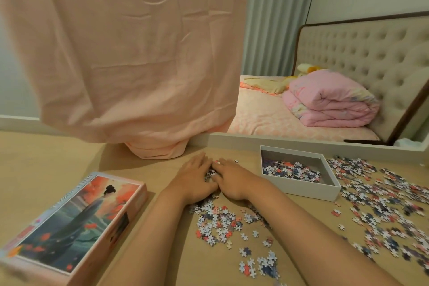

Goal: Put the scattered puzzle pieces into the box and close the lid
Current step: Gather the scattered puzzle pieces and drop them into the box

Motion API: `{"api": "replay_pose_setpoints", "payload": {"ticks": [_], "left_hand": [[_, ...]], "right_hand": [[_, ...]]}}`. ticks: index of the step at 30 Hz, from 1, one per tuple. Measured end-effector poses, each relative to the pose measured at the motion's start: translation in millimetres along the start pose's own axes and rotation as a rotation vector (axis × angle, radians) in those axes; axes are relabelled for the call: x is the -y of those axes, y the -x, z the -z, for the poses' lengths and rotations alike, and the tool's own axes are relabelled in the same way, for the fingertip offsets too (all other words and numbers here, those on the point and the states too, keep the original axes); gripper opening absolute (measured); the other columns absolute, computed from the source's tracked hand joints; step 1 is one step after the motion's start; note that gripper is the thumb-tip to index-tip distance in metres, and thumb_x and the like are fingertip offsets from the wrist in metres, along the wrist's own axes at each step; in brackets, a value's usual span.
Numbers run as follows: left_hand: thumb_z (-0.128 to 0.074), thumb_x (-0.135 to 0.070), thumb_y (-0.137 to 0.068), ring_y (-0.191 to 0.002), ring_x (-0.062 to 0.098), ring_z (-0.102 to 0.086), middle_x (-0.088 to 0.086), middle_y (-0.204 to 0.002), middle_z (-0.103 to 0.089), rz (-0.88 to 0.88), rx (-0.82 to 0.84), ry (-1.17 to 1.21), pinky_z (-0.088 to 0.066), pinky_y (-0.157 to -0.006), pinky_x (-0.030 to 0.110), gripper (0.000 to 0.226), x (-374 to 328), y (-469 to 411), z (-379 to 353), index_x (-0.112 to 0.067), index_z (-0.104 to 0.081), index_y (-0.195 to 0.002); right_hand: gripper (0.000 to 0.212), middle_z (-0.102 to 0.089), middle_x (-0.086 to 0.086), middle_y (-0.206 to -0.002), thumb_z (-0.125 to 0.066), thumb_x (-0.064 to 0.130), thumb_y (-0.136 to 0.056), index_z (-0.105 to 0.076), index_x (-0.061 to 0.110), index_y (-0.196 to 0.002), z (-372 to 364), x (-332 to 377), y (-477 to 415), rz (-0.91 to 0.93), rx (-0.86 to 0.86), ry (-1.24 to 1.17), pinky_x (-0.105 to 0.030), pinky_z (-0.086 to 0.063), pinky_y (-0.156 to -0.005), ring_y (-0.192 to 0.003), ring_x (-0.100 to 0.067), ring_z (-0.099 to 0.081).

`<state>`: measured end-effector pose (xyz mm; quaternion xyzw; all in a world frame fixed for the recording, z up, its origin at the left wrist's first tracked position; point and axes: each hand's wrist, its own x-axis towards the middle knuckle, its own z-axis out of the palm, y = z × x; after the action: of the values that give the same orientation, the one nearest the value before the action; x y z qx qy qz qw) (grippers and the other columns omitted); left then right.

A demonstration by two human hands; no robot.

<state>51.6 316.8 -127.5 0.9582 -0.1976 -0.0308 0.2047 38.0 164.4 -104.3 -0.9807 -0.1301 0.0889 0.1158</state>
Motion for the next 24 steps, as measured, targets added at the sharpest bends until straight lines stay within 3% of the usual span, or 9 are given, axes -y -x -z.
{"api": "replay_pose_setpoints", "payload": {"ticks": [2,6,11,14,18,20,22,24], "left_hand": [[-0.046,-0.054,-0.084,-0.150,0.017,-0.008,-0.003,-0.164,-0.013,-0.014,0.063,-0.009,-0.009,-0.121,0.036,0.079,-2.6,-2.6,2.7,-0.030,-0.021,-0.155],[-0.070,-0.032,-0.078,-0.137,0.017,-0.037,-0.004,-0.148,-0.043,-0.033,0.054,0.128,-0.032,-0.113,0.034,0.073,-5.6,0.0,17.3,-0.027,-0.043,-0.146],[-0.071,-0.045,-0.078,-0.141,0.018,-0.029,-0.005,-0.154,-0.026,0.045,0.166,-0.011,-0.031,-0.114,0.039,0.087,6.4,5.8,39.3,-0.030,-0.029,-0.152],[-0.069,-0.054,-0.078,-0.142,0.021,-0.021,-0.002,-0.150,-0.026,0.108,0.245,-0.123,-0.029,-0.115,0.043,0.090,12.9,7.4,40.3,-0.032,-0.025,-0.153],[-0.064,-0.053,-0.083,-0.132,0.024,-0.036,0.003,-0.135,-0.039,0.082,0.196,-0.142,-0.036,-0.109,0.040,0.069,13.3,5.3,36.3,-0.028,-0.045,-0.145],[-0.064,-0.049,-0.085,-0.108,0.024,-0.051,0.006,-0.114,-0.052,0.039,0.123,-0.123,-0.044,-0.088,0.034,0.042,10.6,3.7,35.2,-0.024,-0.066,-0.118],[-0.067,-0.036,-0.085,-0.088,0.021,-0.057,0.007,-0.102,-0.065,0.020,0.033,-0.073,-0.043,-0.072,0.029,0.023,5.4,3.6,32.9,-0.019,-0.072,-0.100],[-0.069,-0.027,-0.085,-0.091,0.019,-0.062,0.004,-0.105,-0.070,0.024,-0.011,-0.034,-0.046,-0.075,0.027,0.024,1.0,3.8,30.5,-0.019,-0.073,-0.107]], "right_hand": [[0.053,-0.023,-0.013,-0.162,-0.036,0.028,-0.106,-0.026,0.013,-0.156,-1.6,-4.6,7.0,0.006,0.000,0.010,-0.039,-0.021,-0.121,-0.148,-0.030,-0.023],[0.048,-0.041,-0.013,-0.142,-0.048,0.026,-0.101,-0.041,0.020,-0.149,0.9,-8.5,15.0,-0.035,-0.030,0.008,-0.040,-0.036,-0.110,-0.132,-0.032,-0.041],[0.072,-0.029,-0.012,-0.149,-0.054,0.036,-0.094,-0.024,0.022,-0.157,17.8,4.6,16.0,-0.077,0.011,0.038,-0.048,-0.031,-0.114,-0.143,-0.034,-0.020],[0.082,-0.024,-0.011,-0.151,-0.060,0.055,-0.087,-0.028,0.023,-0.155,19.9,14.4,8.1,-0.103,0.101,0.079,-0.052,-0.030,-0.113,-0.144,-0.035,-0.014],[0.083,-0.025,-0.017,-0.150,-0.060,0.062,-0.087,-0.029,0.027,-0.155,18.3,16.6,-6.8,-0.068,0.124,0.091,-0.049,-0.028,-0.115,-0.142,-0.038,-0.019],[0.074,-0.037,-0.016,-0.145,-0.063,0.057,-0.088,-0.042,0.024,-0.150,18.4,14.5,-10.7,-0.064,0.095,0.051,-0.046,-0.035,-0.111,-0.136,-0.037,-0.033],[0.062,-0.054,-0.013,-0.136,-0.070,0.045,-0.088,-0.055,0.016,-0.141,18.5,13.2,-11.2,-0.047,0.032,-0.022,-0.035,-0.044,-0.095,-0.122,-0.031,-0.052],[0.051,-0.066,-0.009,-0.119,-0.075,0.038,-0.086,-0.066,0.011,-0.129,19.1,12.5,-8.1,-0.033,-0.014,-0.062,-0.027,-0.039,-0.078,-0.100,-0.024,-0.059]]}}
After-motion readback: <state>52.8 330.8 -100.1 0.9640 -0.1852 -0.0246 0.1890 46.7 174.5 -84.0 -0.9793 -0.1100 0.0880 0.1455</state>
